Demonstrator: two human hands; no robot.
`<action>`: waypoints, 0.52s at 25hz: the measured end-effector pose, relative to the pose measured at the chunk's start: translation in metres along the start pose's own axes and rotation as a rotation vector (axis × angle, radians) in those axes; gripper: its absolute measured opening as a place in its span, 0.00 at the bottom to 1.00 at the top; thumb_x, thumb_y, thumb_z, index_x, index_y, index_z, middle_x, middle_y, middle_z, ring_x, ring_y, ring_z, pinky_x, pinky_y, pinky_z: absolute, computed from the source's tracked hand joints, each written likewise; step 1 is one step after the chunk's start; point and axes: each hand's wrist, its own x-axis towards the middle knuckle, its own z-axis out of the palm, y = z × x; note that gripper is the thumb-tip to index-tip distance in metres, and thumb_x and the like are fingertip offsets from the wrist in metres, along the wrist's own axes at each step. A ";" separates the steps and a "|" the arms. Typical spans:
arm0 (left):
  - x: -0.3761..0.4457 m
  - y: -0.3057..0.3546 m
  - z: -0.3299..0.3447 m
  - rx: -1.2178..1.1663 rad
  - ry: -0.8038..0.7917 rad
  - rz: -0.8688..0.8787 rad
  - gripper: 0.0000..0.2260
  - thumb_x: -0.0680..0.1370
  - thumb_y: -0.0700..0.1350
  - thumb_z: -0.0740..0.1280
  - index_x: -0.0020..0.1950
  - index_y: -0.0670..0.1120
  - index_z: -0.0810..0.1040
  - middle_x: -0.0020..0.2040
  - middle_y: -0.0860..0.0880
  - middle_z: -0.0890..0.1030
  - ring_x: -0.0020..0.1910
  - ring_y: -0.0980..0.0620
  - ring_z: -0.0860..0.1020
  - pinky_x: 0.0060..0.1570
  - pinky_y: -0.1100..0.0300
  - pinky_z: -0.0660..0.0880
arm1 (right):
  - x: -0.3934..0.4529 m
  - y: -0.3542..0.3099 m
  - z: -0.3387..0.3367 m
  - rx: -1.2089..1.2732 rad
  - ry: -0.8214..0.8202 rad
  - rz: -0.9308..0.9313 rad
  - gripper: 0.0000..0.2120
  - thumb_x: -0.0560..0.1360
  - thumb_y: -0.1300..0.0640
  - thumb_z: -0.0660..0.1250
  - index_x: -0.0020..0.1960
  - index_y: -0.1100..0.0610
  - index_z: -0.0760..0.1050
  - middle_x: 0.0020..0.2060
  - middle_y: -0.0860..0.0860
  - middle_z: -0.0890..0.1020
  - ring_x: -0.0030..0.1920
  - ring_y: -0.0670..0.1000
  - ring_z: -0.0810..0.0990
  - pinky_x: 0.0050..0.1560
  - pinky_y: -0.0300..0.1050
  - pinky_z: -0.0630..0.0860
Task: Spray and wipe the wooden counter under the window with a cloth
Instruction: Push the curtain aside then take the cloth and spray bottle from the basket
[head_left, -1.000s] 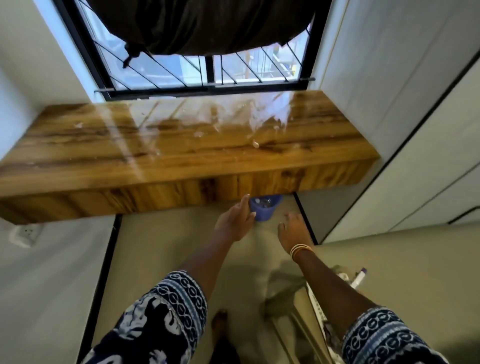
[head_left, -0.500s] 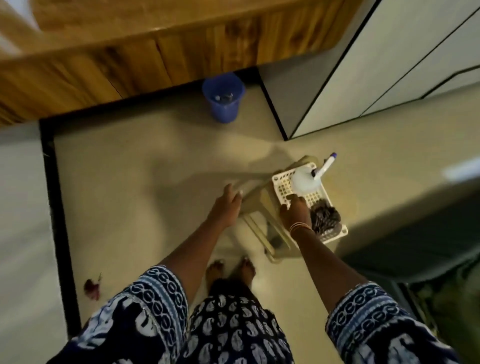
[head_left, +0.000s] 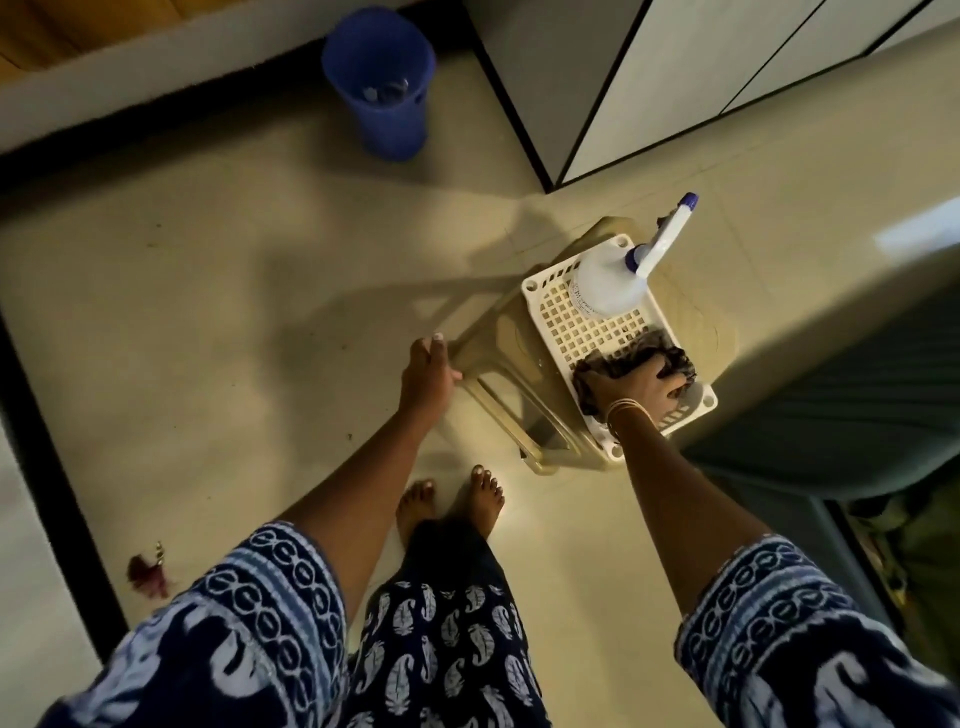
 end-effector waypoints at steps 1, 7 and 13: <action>0.001 -0.001 0.005 -0.015 -0.024 -0.024 0.22 0.83 0.56 0.48 0.71 0.45 0.63 0.56 0.36 0.80 0.46 0.42 0.79 0.34 0.57 0.71 | 0.002 0.002 0.002 -0.007 0.005 -0.016 0.49 0.65 0.43 0.78 0.76 0.55 0.55 0.76 0.60 0.54 0.74 0.67 0.57 0.70 0.63 0.64; -0.025 0.020 0.019 -0.038 -0.227 -0.183 0.21 0.83 0.54 0.52 0.73 0.46 0.64 0.62 0.39 0.79 0.57 0.40 0.79 0.53 0.47 0.70 | -0.027 -0.007 -0.026 0.312 -0.033 -0.083 0.32 0.66 0.52 0.77 0.66 0.56 0.70 0.62 0.56 0.75 0.58 0.56 0.76 0.57 0.50 0.78; -0.069 0.063 -0.003 -0.199 -0.393 -0.284 0.24 0.76 0.66 0.59 0.61 0.50 0.77 0.52 0.44 0.82 0.52 0.43 0.79 0.55 0.45 0.73 | -0.124 -0.048 -0.075 0.820 -0.691 -0.138 0.16 0.74 0.76 0.58 0.55 0.60 0.74 0.58 0.62 0.76 0.57 0.58 0.76 0.59 0.60 0.78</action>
